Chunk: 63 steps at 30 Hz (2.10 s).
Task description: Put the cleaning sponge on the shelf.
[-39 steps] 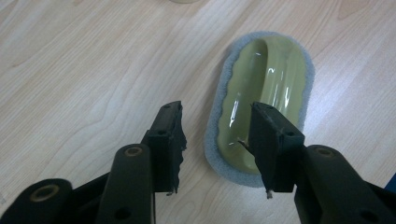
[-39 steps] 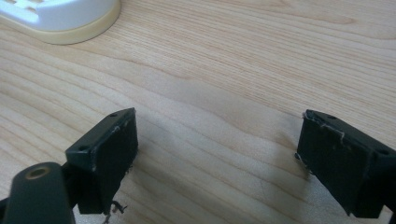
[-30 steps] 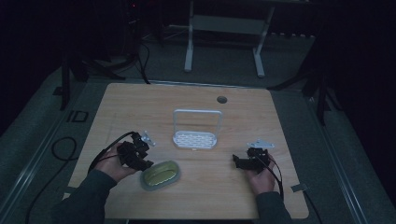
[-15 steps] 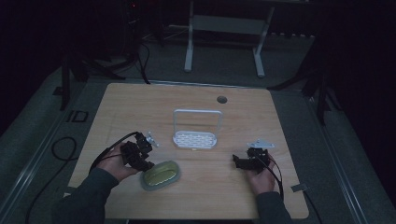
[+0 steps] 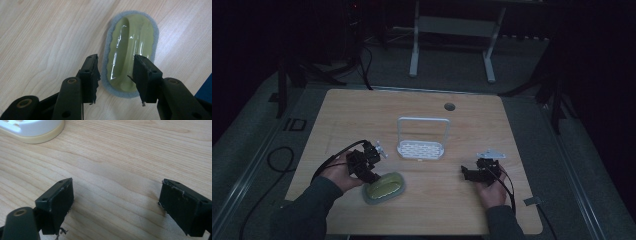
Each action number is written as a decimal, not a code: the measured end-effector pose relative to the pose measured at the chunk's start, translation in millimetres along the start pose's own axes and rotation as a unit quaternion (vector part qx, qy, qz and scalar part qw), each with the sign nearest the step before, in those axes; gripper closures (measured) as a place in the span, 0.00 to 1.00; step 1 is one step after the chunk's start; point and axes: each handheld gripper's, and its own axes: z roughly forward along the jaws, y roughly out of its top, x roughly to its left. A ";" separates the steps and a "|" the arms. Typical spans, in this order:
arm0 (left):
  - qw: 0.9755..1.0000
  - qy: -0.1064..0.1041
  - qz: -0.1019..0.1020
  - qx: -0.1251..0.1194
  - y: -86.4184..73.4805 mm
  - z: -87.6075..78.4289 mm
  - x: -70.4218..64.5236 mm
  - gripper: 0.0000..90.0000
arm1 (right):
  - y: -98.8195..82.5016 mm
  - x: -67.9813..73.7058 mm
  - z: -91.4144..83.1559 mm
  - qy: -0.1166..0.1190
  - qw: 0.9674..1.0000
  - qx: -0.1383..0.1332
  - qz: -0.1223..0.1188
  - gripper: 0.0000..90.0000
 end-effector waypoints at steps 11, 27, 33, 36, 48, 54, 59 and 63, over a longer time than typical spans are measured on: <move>1.000 -0.010 0.014 0.015 7.4 1.7 -3.2 0.64 | 0.0 0.0 0.0 0.000 1.000 0.000 0.000 0.13; 0.998 -0.024 0.023 0.047 21.0 12.8 -10.2 0.66 | 0.0 0.0 0.0 0.000 1.000 0.000 0.000 0.13; 0.997 -0.029 0.031 0.062 23.3 18.1 -11.4 0.71 | 0.0 0.0 0.0 0.000 1.000 0.000 0.000 0.13; 0.997 -0.030 0.034 0.069 25.1 20.9 -12.0 0.72 | 0.0 0.0 0.0 0.000 1.000 0.000 0.000 0.13; 0.994 -0.035 0.044 0.090 33.5 29.9 -13.3 0.73 | 0.0 0.0 0.0 0.000 1.000 0.000 0.000 0.13; 0.992 -0.033 0.055 0.108 36.2 37.1 -14.8 0.73 | 0.0 0.0 0.0 0.000 1.000 0.000 0.000 0.13; 0.991 -0.032 0.061 0.118 38.1 41.5 -16.0 0.74 | 0.0 0.0 0.0 0.000 1.000 0.000 0.000 0.13; 0.990 -0.030 0.067 0.124 39.4 44.5 -17.2 0.77 | 0.0 0.0 0.0 0.000 1.000 0.000 0.000 0.13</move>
